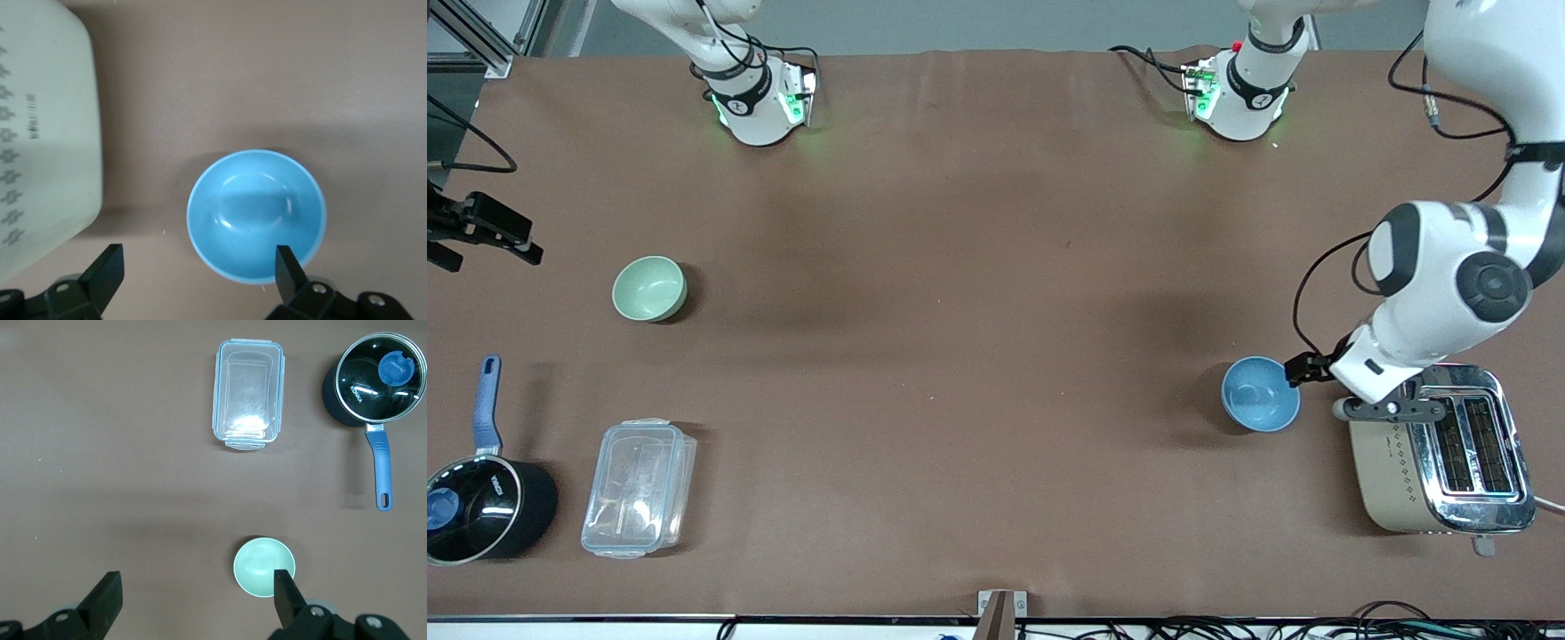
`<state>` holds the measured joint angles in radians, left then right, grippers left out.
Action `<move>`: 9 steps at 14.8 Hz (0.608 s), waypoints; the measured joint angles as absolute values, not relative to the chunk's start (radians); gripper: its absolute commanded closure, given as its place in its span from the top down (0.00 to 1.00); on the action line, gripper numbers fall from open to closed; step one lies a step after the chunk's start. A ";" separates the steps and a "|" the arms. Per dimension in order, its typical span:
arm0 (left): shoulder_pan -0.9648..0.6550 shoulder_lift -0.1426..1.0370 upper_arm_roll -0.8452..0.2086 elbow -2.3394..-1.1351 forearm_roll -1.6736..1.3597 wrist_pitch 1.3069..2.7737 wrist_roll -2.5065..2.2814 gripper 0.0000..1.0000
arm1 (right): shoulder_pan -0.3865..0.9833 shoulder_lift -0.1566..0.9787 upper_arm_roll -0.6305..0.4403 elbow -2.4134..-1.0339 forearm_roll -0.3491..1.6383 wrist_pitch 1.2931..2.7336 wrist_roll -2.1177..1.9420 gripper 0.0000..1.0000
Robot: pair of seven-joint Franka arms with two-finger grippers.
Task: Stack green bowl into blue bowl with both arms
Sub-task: 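Reach the left gripper down to the blue bowl rim, then grasp the blue bowl rim and drag it toward the table middle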
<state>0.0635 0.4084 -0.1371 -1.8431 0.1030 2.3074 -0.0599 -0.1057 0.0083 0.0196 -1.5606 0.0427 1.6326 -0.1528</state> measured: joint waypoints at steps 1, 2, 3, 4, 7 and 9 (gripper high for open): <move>0.075 0.435 -0.136 -1.858 0.114 2.351 -0.060 0.99 | -0.106 0.008 0.019 -1.561 0.043 1.633 -0.153 1.00; 0.089 0.460 -0.136 -1.869 0.131 2.388 -0.060 0.97 | -0.106 0.008 0.019 -1.561 0.043 1.632 -0.153 1.00; 0.100 0.482 -0.136 -1.877 0.144 2.418 -0.059 0.91 | -0.106 0.008 0.019 -1.561 0.043 1.632 -0.153 1.00; 0.107 0.502 -0.136 -1.883 0.150 2.443 -0.059 0.85 | -0.106 0.008 0.019 -1.561 0.043 1.632 -0.153 1.00; 0.109 0.540 -0.138 -1.888 0.152 2.464 -0.060 0.66 | -0.106 0.008 0.019 -1.561 0.043 1.632 -0.153 1.00; 0.106 0.553 -0.141 -1.888 0.152 2.464 -0.063 0.45 | -0.106 0.008 0.019 -1.562 0.043 1.632 -0.152 1.00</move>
